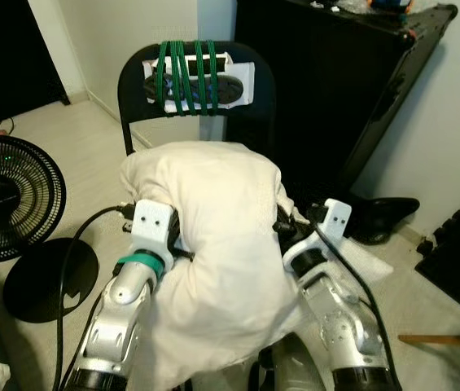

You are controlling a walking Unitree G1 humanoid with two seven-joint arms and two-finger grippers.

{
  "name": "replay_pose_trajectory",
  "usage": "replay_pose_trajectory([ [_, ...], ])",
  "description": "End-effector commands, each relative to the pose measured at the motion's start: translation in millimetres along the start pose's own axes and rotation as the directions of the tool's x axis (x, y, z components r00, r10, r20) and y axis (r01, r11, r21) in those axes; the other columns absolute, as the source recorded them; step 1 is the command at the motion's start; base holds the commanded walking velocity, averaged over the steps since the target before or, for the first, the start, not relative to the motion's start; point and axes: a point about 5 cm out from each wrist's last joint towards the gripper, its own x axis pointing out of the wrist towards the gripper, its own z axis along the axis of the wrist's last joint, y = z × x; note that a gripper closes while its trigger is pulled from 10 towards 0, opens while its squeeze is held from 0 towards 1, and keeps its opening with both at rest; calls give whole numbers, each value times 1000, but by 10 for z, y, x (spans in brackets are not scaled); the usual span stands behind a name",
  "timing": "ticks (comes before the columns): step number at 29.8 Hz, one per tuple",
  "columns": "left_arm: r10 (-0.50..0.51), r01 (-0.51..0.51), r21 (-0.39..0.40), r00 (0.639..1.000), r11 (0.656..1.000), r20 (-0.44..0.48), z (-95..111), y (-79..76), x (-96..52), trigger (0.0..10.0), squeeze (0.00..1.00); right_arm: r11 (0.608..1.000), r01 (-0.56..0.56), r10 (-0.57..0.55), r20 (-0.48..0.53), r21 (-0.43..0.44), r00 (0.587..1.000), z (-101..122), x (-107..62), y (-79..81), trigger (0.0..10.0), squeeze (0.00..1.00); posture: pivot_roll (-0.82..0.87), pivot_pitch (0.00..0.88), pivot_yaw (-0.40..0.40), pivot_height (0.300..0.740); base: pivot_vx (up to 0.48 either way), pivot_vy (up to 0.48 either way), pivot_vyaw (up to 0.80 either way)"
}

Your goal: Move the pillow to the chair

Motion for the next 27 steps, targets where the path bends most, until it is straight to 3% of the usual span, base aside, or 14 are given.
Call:
replay_pose_trajectory([
  [1, -16, 15, 32, 999, 999, 33, 48, -48, 43, 10000, 0, 1000, -29, 29, -25, -2, 999, -66, 62, 75, 10000, 0, 35, 101, 57, 617, 0, 0, 0],
  [4, 10, -11, 76, 1000, 997, 16, 12, 31, 110, 10000, 0, 999, -4, 1, -75, -40, 997, -119, 159, 6, 10000, 0, 38, 123, 57, 617, 0, 0, 0],
  [5, 30, -30, 108, 1000, 994, 0, -7, 125, 157, 10000, 0, 997, 10, -20, -126, -81, 992, -175, 241, -44, 10000, 0, 39, 142, 62, 617, 0, 0, 0],
  [14, 57, -56, 89, 998, 994, -12, -15, 198, 191, 10000, 0, 994, 35, -48, -134, -101, 990, -162, 307, -78, 10000, 0, 51, 169, 56, 617, 0, 0, 0],
  [16, 61, -59, 79, 998, 995, -17, -26, 215, 220, 10000, 0, 994, 44, -56, -125, -103, 991, -128, 347, -81, 10000, 0, 53, 184, 51, 617, 0, 0, 0],
  [17, 80, -78, 104, 997, 992, -17, 11, 273, 345, 10000, 0, 987, 64, -81, -109, -150, 991, -32, 445, -72, 10000, 0, 35, 230, 51, 617, 0, 0, 0],
  [19, 136, -138, 147, 990, 980, 20, 157, 397, 533, 10000, 0, 964, 119, -137, -61, -238, 989, 145, 584, -58, 10000, 0, 15, 243, 56, 617, 0, 0, 0],
  [27, 181, -194, 198, 980, 961, 82, 289, 480, 626, 10000, 0, 943, 180, -175, 43, -279, 984, 290, 658, -14, 10000, 0, -12, 239, 62, 617, 0, 0, 0],
])
